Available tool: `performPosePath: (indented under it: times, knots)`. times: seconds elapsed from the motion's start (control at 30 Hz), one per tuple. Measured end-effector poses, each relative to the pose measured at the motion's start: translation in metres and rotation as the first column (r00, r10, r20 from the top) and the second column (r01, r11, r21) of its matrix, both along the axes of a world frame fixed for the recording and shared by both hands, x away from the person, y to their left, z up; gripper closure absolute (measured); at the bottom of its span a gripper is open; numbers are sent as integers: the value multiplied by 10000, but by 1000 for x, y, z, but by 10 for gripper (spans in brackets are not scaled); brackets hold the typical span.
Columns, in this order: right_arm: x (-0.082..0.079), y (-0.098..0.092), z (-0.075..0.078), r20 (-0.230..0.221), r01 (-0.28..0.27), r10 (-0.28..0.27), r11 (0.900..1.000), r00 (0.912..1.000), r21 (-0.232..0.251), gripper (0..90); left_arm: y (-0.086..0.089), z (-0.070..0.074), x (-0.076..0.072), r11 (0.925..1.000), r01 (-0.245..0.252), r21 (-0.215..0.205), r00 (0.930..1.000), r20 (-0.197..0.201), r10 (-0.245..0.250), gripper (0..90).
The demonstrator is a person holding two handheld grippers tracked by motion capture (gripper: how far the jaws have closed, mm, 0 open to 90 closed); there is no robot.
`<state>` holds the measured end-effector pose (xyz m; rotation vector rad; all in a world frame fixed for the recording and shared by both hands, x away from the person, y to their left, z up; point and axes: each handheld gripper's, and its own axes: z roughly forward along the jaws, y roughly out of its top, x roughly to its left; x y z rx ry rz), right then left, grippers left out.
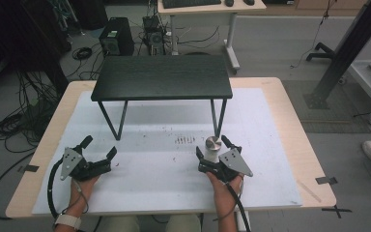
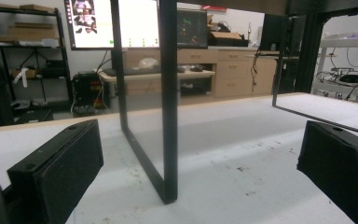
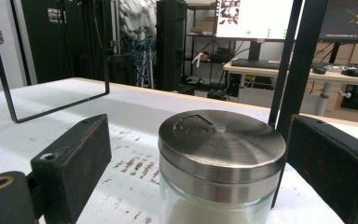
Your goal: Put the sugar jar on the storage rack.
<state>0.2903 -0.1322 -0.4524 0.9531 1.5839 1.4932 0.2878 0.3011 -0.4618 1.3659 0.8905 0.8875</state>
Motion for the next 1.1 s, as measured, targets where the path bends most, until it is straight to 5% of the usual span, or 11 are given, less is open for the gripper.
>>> performPosePath:
  times: [1.1]
  knots:
    - [1, -2, -2, -6, 150, -150, 9998, 9999, 102, 82, 0, 0, 0, 10000, -38, 1, 10000, 10, 38, 2]
